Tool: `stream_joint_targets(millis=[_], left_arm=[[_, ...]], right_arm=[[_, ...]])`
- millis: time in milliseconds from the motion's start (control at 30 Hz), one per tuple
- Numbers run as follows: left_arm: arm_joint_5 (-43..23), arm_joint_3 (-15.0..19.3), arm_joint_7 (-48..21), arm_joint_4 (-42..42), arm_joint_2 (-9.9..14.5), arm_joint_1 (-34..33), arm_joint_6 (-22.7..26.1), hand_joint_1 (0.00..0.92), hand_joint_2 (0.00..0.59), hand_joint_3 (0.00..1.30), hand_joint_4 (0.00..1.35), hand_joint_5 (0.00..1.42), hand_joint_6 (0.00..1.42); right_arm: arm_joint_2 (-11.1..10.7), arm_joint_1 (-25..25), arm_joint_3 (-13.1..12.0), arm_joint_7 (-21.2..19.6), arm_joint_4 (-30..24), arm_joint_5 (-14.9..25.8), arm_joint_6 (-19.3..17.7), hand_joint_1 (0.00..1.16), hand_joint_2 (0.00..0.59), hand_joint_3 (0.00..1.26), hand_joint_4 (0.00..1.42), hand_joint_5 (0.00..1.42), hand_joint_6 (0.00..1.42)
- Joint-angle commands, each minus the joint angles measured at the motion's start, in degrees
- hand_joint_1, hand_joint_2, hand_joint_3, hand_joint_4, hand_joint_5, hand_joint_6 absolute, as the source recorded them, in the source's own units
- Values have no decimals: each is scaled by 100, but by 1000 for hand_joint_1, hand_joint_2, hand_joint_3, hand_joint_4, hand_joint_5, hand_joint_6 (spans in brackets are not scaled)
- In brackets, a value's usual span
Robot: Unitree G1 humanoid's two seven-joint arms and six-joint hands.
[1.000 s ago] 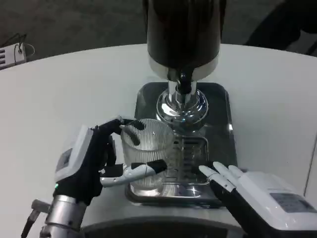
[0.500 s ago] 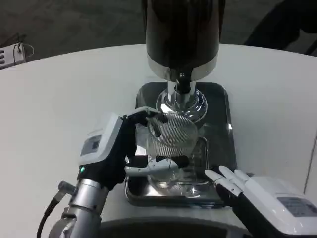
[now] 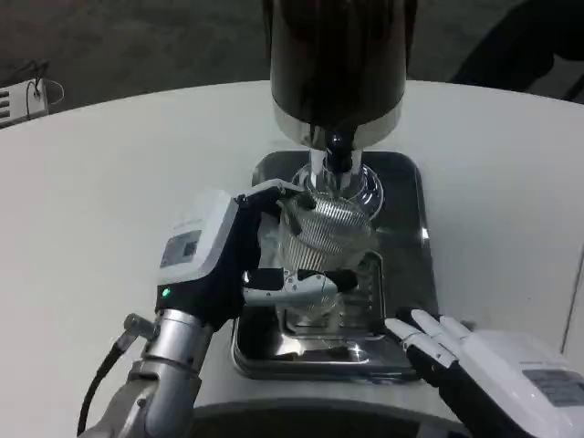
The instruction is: Grasp the cup under the faucet to collect the drink, then remove the cup.
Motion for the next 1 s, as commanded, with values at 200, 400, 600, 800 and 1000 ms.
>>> stream_joint_targets(millis=[200, 400, 600, 800, 1000], left_arm=[[75, -281, -59, 189, 104, -62, 212, 522, 0, 851, 936, 1151, 1415], [66, -300, 47, 261, 125, -43, 210, 425, 0, 778, 807, 1081, 1414], [17, -315, -38, 281, 170, -40, 215, 200, 25, 622, 627, 1009, 1347], [-152, -279, -238, 306, 256, -51, 144, 82, 3, 343, 315, 693, 1103], [-252, -212, -349, 174, 340, 12, 149, 44, 8, 214, 159, 502, 901]], right_arm=[[66, 72, -209, 150, -90, 189, -203, 543, 444, 94, 0, 0, 0], [53, 70, -227, 233, -90, 239, -132, 537, 451, 95, 0, 0, 0], [49, 51, -186, 279, -90, 218, -62, 533, 453, 95, 0, 0, 0], [57, -8, -72, 314, -90, 133, 52, 530, 454, 101, 0, 0, 0], [43, -51, 45, 353, -90, 56, 169, 528, 454, 104, 0, 0, 0]])
